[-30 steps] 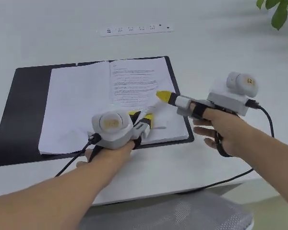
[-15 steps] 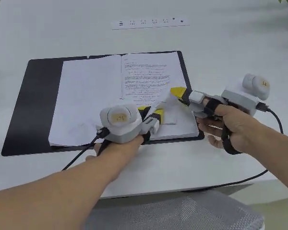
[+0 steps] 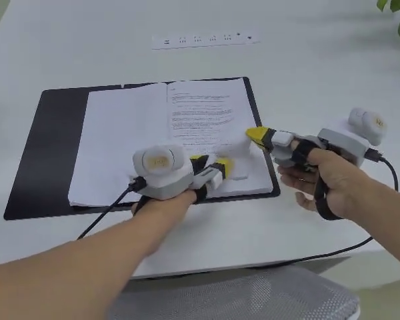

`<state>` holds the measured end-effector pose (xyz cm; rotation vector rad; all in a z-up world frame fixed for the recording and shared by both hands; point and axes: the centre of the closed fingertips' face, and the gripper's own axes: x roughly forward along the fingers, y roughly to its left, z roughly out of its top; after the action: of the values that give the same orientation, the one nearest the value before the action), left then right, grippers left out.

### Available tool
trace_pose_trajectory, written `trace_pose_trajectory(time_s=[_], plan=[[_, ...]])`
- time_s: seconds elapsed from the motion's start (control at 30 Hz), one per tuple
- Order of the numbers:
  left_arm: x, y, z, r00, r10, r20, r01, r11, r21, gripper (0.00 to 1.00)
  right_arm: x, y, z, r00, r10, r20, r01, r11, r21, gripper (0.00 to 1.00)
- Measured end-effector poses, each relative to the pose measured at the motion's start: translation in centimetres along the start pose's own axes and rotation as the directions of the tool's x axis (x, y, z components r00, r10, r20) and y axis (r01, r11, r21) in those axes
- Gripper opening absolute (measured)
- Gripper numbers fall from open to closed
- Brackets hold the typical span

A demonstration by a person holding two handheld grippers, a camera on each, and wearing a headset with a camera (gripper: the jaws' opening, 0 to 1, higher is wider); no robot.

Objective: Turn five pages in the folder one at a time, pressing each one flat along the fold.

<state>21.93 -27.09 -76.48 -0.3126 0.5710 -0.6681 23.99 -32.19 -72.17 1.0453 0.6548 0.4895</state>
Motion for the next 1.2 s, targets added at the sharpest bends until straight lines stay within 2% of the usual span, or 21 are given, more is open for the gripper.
trace_pose_trajectory(time_s=[0.23, 0.37, 0.43, 0.5, 0.63, 0.67, 0.83, 0.9, 1.0, 1.1, 1.2], plan=[[-3.0, -1.0, 0.8, 0.9987, -0.051, 0.005, 0.051, 0.998, 0.039, 0.38, -0.4, 1.0, 0.7, 0.9999, -0.003, 0.012, 0.003, 1.0, 0.012, 0.0], [-5.3, -0.5, 2.0, 0.9985, -0.05, 0.022, 0.049, 0.998, 0.032, 0.5, 0.1, 2.9, 1.0, 0.9994, 0.02, 0.027, -0.02, 1.0, -0.001, 0.0], [-6.3, -0.1, 2.5, 0.9987, -0.044, 0.025, 0.043, 0.998, 0.036, 0.53, 0.5, 4.1, 1.0, 0.9986, 0.041, 0.034, -0.041, 0.999, -0.001, 0.0], [-7.8, 0.6, 3.6, 0.9979, -0.034, 0.054, 0.03, 0.997, 0.076, 0.53, 0.9, 5.8, 0.8, 0.9969, 0.066, 0.042, -0.065, 0.998, -0.011, 0.0], [-10.8, 2.7, 5.1, 0.9965, -0.011, 0.083, 0.003, 0.995, 0.096, 0.56, 2.2, 8.7, 0.2, 0.9941, 0.099, 0.044, -0.097, 0.995, -0.033, 0.0], [-11.8, 3.5, 5.6, 0.9949, 0.007, 0.101, -0.018, 0.994, 0.112, 0.56, 2.5, 9.2, 0.1, 0.9938, 0.104, 0.041, -0.102, 0.994, -0.043, 0.0], [-15.4, 6.8, 6.8, 0.9907, 0.058, 0.123, -0.075, 0.987, 0.141, 0.56, 4.3, 12.1, -1.4, 0.992, 0.125, 0.018, -0.124, 0.99, -0.071, 0.0], [-16.7, 8.1, 7.1, 0.9881, 0.082, 0.13, -0.101, 0.984, 0.149, 0.56, 5.1, 13.3, -2.2, 0.9913, 0.131, 0.013, -0.13, 0.989, -0.077, 0.0], [-18.2, 9.3, 7.3, 0.9842, 0.102, 0.144, -0.123, 0.982, 0.145, 0.55, 6.5, 14.9, -3.9, 0.9912, 0.131, -0.016, -0.132, 0.984, -0.119, 0.0], [-19.8, 10.8, 7.6, 0.9784, 0.128, 0.162, -0.151, 0.979, 0.134, 0.55, 7.7, 15.8, -5.4, 0.9912, 0.126, -0.04, -0.131, 0.981, -0.142, 0.0], [-20.9, 11.7, 7.7, 0.9744, 0.143, 0.174, -0.165, 0.979, 0.122, 0.56, 9.2, 16.3, -7.1, 0.9914, 0.105, -0.078, -0.119, 0.974, -0.196, 0.0]])
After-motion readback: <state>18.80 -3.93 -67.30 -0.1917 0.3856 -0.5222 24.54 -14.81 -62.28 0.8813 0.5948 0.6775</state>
